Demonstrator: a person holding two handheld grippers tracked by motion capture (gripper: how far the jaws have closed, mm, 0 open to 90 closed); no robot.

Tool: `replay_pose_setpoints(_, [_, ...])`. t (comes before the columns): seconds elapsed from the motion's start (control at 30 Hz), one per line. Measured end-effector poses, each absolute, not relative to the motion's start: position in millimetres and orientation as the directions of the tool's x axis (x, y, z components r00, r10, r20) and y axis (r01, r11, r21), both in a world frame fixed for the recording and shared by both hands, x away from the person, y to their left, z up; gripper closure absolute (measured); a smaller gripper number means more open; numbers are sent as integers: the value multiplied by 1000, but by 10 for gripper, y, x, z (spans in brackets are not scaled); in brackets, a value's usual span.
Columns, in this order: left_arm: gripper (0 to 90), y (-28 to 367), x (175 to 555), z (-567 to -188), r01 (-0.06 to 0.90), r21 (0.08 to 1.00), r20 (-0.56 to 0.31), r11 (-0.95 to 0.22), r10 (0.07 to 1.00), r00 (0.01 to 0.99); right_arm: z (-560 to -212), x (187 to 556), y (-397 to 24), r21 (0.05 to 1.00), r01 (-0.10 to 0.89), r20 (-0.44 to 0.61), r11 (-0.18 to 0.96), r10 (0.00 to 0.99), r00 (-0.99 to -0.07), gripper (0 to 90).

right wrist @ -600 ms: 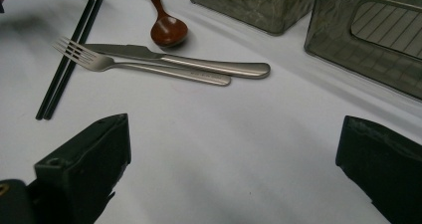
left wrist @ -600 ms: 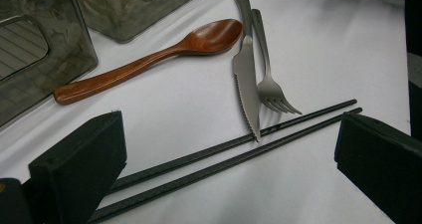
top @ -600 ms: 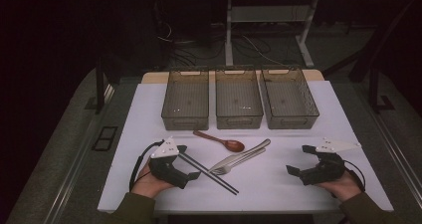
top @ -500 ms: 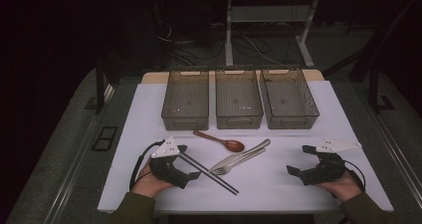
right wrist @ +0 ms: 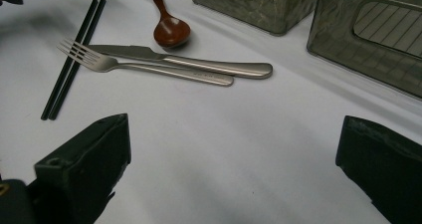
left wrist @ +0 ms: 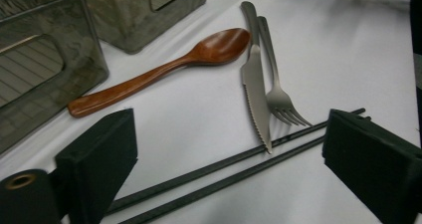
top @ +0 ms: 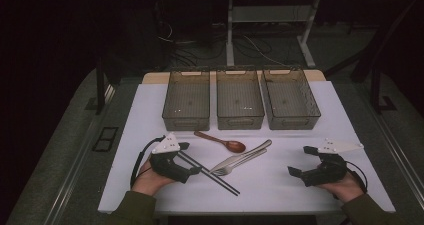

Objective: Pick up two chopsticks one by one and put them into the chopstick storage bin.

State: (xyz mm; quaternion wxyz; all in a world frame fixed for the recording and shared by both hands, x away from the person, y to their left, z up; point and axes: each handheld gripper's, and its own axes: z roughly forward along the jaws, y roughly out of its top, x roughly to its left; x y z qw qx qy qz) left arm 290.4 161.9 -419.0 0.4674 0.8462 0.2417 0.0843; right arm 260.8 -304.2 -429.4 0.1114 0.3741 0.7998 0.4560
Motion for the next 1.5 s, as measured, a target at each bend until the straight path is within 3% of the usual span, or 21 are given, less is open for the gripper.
replay_pose_setpoints(0.1, [162, 1645, 2956, -4192, 338, 830, -86, -443, 496, 864, -4296, 2616, -3042, 811, 503, 169, 299, 703, -691, 10])
replay_pose_setpoints(0.4, [466, 1724, 3141, -4258, 375, 792, -89, -481, 516, 852, -4300, 2625, -3036, 810, 504, 175, 300, 698, -695, 11])
replay_pose_setpoints(0.43, [466, 1727, 3166, -4262, 376, 788, -85, -488, 517, 852, -4300, 2625, -3036, 810, 504, 175, 300, 698, -695, 11])
replay_pose_setpoints(0.47, [543, 1733, 3195, -4267, 378, 786, -86, -489, 520, 850, -4301, 2628, -3036, 808, 506, 176, 301, 697, -695, 10])
replay_pose_setpoints(0.53, [573, 1748, 3263, -4281, 391, 774, -90, -498, 524, 847, -4304, 2629, -3034, 806, 508, 175, 304, 697, -695, 11])
replay_pose_setpoints(0.57, [640, 1751, 3301, -4291, 395, 764, -80, -510, 532, 843, -4304, 2625, -3030, 805, 509, 175, 305, 698, -694, 11])
replay_pose_setpoints(0.63, [678, 1764, 3354, -4309, 407, 754, -82, -515, 542, 837, -4303, 2625, -3030, 806, 509, 175, 304, 698, -694, 11])
replay_pose_setpoints(0.73, [809, 1778, 3419, -4339, 423, 729, -69, -538, 557, 828, -4305, 2629, -3034, 802, 515, 179, 303, 700, -691, 10])
replay_pose_setpoints(0.9, [888, 1805, 3450, -4374, 445, 691, -54, -570, 573, 818, -4309, 2633, -3033, 802, 512, 176, 306, 699, -693, 11])
replay_pose_setpoints(1.5, [890, 1824, 3420, -4382, 457, 646, -26, -612, 580, 814, -4304, 2632, -3037, 802, 516, 183, 301, 699, -692, 11])
